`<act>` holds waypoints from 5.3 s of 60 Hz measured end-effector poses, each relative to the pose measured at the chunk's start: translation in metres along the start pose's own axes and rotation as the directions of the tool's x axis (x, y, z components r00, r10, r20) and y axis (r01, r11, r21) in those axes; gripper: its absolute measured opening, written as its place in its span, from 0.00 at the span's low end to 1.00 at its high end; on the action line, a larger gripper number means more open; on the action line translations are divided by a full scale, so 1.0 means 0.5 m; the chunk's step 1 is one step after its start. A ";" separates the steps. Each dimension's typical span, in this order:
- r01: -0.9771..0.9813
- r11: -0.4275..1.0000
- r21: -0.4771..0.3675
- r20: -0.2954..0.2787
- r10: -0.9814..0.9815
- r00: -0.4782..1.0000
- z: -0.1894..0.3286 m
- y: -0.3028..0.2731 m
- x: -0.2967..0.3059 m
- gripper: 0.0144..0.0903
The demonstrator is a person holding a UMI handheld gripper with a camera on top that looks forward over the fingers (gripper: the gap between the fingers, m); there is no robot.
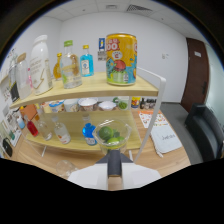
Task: Make me a cup of Mojito.
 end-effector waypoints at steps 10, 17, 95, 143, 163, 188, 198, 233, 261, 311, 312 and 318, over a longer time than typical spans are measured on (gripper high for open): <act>-0.008 0.999 -0.037 0.023 0.009 1.000 -0.027 0.082 -0.059 0.01; 0.035 0.999 -0.036 0.017 -0.034 0.999 -0.032 0.119 -0.100 0.01; 0.973 -0.231 -0.009 -0.420 -0.882 -0.213 -0.007 -0.021 -0.175 0.01; -0.014 0.999 -0.035 0.027 0.015 1.000 0.083 0.297 0.144 0.01; -0.047 0.988 -0.149 0.056 0.056 0.997 0.142 0.413 0.156 0.02; -0.006 0.994 -0.108 -0.011 0.005 1.000 0.088 0.381 0.170 0.93; -0.045 0.999 0.020 -0.049 0.046 0.998 -0.005 0.278 0.117 0.93; 0.025 0.997 0.074 0.025 -0.027 0.999 -0.123 0.232 -0.272 0.95; 0.047 0.982 0.181 0.013 -0.051 0.999 0.088 -0.058 -0.312 0.86; 0.019 0.980 0.197 -0.033 -0.013 0.999 0.063 -0.070 -0.256 0.26; 0.024 0.980 0.198 -0.040 -0.016 0.999 0.056 -0.065 -0.249 0.26; 0.055 0.981 0.184 -0.098 -0.037 0.995 0.021 -0.029 -0.197 0.26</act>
